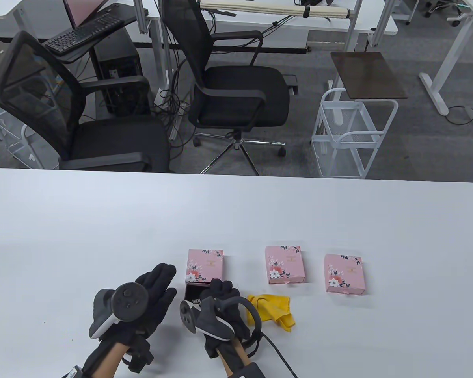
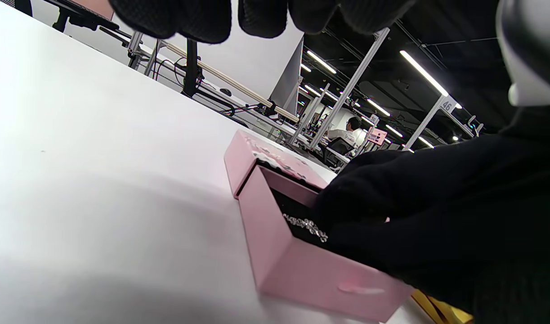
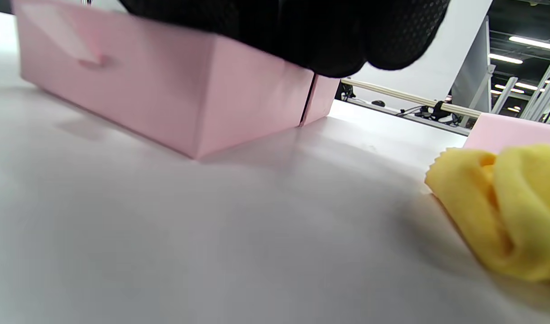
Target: Dust necklace
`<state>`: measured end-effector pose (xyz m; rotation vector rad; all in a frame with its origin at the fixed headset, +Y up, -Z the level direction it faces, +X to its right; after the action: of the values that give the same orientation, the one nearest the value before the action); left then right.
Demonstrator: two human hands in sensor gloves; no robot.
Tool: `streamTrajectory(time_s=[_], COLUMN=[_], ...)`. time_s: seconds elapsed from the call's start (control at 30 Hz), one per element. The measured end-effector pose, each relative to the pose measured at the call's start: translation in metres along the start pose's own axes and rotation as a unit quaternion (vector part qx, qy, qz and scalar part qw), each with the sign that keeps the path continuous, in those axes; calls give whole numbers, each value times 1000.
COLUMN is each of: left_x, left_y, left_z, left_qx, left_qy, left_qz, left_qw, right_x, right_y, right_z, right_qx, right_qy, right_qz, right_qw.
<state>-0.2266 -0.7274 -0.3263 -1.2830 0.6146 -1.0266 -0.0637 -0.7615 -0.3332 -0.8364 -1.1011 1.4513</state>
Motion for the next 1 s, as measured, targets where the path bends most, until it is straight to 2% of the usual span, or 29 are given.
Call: streamTrajectory(time_s=[0.2,0.4,0.7,1.0], left_x=[0,-1,2,5], left_y=[0,-1,0,-1], left_z=[0,0,-1,0], left_qx=[1,3,4,8], left_qy=[4,2,5,7], left_qz=[3,9,6,9], left_qw=[1000,1000,1000,1000], right_x=[0,14,58,107], right_y=[0,-3,-9,-7], right_z=[-6,-14,-37,-51], right_qx=[-10,-13,-30,-15], right_qy=[29,58,192,265], right_qz=[10,-18,-88,-122], right_qw=[999,998,977,956])
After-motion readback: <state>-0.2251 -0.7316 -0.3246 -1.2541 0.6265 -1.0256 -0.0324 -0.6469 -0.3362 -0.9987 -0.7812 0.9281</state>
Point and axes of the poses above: the tracker on the back of each hand, its own z axis roughly to the thumb side, its own y axis roughly from the wrist to the fingertips, x = y × z, the point moved 3 cm from there along y, roughly from the wrist to the fingertips, and after that the axes turned 3 degrees about -z, right-handed, at the moved point
